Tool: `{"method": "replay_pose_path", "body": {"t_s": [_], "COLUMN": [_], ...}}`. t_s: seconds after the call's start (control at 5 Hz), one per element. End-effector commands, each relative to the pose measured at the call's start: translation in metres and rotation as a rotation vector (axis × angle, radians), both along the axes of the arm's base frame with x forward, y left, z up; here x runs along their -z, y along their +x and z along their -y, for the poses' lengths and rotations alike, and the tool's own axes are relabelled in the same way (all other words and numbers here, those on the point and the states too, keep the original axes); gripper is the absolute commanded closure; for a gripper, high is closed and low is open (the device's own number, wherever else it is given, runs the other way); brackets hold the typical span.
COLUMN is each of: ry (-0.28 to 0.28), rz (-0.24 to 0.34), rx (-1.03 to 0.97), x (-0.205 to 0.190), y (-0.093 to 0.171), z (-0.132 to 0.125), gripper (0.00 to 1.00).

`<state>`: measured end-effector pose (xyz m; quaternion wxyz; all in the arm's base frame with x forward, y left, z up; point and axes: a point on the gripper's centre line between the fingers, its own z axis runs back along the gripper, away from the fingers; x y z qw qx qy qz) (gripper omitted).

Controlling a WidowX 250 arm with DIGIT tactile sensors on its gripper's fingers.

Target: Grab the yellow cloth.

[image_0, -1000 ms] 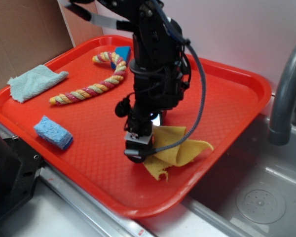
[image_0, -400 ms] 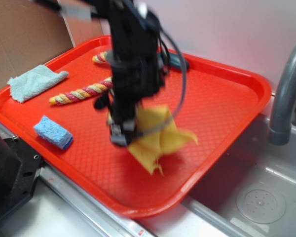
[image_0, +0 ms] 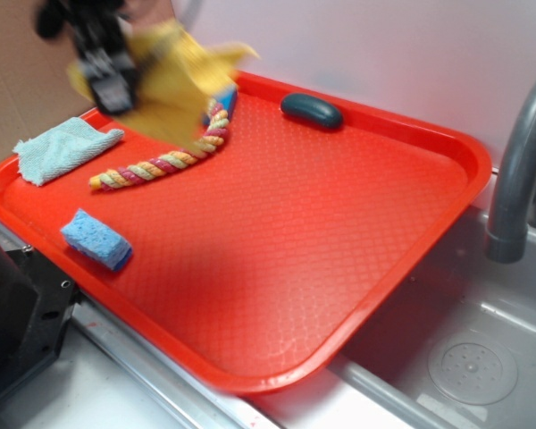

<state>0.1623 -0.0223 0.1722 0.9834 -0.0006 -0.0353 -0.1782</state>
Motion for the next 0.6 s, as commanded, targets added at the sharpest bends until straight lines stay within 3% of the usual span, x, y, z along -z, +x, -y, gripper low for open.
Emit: {"method": "replay_pose_path", "body": {"t_s": [0.0,0.2,0.4], "ry": [-0.009,0.074,0.023], "rz": [0.116,0.058,0.046], "rx": [-0.499,-0.688,-0.724], "x": [-0.037,-0.031,-0.028], "y": [-0.028,-0.017,-0.021], "z": [-0.006,0.000,0.005], "gripper": [1.00,1.00,1.00]}}
